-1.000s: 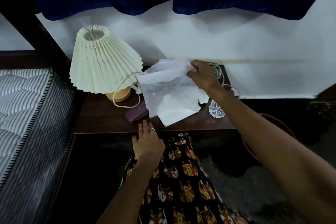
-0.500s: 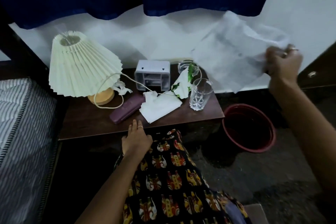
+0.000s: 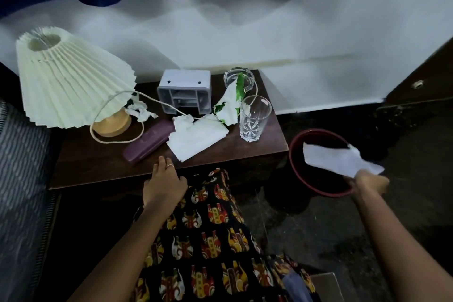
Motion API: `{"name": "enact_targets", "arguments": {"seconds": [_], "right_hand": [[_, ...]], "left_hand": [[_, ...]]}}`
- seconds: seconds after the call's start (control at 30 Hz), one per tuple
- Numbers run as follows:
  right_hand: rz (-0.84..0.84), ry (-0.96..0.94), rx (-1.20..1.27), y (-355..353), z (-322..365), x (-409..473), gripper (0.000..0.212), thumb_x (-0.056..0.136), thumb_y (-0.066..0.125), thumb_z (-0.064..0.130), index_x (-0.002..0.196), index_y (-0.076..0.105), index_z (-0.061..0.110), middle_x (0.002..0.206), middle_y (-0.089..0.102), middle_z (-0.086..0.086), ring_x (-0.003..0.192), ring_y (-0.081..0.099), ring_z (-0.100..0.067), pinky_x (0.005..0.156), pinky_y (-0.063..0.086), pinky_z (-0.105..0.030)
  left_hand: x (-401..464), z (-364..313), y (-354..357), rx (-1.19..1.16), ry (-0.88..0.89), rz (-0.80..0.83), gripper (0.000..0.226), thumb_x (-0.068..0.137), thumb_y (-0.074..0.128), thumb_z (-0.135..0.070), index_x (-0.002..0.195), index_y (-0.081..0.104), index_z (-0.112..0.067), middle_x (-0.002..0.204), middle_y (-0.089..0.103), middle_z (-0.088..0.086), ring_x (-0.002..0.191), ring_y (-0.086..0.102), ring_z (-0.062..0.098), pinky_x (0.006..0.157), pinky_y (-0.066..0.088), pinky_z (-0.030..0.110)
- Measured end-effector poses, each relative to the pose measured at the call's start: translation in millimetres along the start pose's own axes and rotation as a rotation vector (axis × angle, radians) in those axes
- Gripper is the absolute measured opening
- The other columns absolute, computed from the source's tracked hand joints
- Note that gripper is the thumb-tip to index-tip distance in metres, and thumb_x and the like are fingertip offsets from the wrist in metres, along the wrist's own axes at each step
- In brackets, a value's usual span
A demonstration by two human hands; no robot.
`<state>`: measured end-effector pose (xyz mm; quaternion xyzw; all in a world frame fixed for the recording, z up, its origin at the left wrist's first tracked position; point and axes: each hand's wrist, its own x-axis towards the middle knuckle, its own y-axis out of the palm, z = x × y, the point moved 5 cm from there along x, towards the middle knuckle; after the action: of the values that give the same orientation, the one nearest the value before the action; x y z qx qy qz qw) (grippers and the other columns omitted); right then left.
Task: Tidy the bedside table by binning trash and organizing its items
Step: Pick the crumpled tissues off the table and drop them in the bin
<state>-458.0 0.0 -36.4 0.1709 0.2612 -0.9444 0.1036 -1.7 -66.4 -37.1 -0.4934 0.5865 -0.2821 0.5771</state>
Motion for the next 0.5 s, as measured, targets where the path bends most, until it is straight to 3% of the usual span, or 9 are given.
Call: {"name": "enact_targets", "arguments": {"seconds": [0.13, 0.23, 0.37, 0.43, 0.5], "right_hand": [[0.141, 0.160, 0.111, 20.8, -27.9, 10.9, 0.048, 0.087, 0.043, -0.007, 0.134, 0.042, 0.002, 0.133, 0.051, -0.022, 0.108, 0.061, -0.033, 0.090, 0.054, -0.044], [0.220, 0.208, 0.056, 32.2, -32.9, 11.6, 0.051, 0.087, 0.042, -0.009, 0.138, 0.035, -0.004, 0.138, 0.046, -0.025, 0.113, 0.058, -0.036, 0.092, 0.052, -0.044], [0.268, 0.121, -0.015, 49.7, -10.0, -0.7, 0.044, 0.087, 0.043, -0.004, 0.130, 0.041, -0.007, 0.125, 0.054, -0.026, 0.115, 0.057, -0.039, 0.096, 0.050, -0.050], [0.338, 0.023, -0.045, 66.0, 15.1, -14.0, 0.040, 0.089, 0.043, 0.001, 0.128, 0.044, -0.006, 0.114, 0.058, -0.023, 0.105, 0.061, -0.034, 0.091, 0.053, -0.044], [0.435, -0.099, -0.035, 87.8, 46.5, -32.2, 0.038, 0.088, 0.046, 0.007, 0.126, 0.048, -0.001, 0.103, 0.060, -0.016, 0.089, 0.061, -0.025, 0.075, 0.056, -0.032]], "left_hand": [[2.3, -1.3, 1.3, 0.005, 0.000, -0.012, 0.067, 0.094, 0.040, -0.032, 0.150, 0.013, -0.006, 0.161, 0.006, 0.007, 0.147, 0.012, 0.023, 0.109, 0.032, 0.046], [3.3, -3.1, 3.0, 0.000, -0.007, -0.015, 0.067, 0.095, 0.040, -0.032, 0.150, 0.013, -0.005, 0.160, 0.007, 0.009, 0.147, 0.012, 0.024, 0.110, 0.032, 0.046], [3.7, -4.7, 2.9, -0.009, -0.008, -0.015, 0.066, 0.095, 0.039, -0.031, 0.149, 0.013, -0.004, 0.160, 0.007, 0.010, 0.146, 0.012, 0.025, 0.109, 0.032, 0.046], [2.8, -4.2, 2.8, -0.015, -0.005, -0.015, 0.066, 0.095, 0.039, -0.030, 0.149, 0.013, -0.004, 0.160, 0.007, 0.010, 0.147, 0.011, 0.024, 0.110, 0.032, 0.046], [2.5, -3.5, 2.3, -0.017, -0.002, -0.014, 0.065, 0.096, 0.038, -0.031, 0.150, 0.012, -0.004, 0.160, 0.006, 0.009, 0.147, 0.011, 0.024, 0.111, 0.032, 0.045]]}}
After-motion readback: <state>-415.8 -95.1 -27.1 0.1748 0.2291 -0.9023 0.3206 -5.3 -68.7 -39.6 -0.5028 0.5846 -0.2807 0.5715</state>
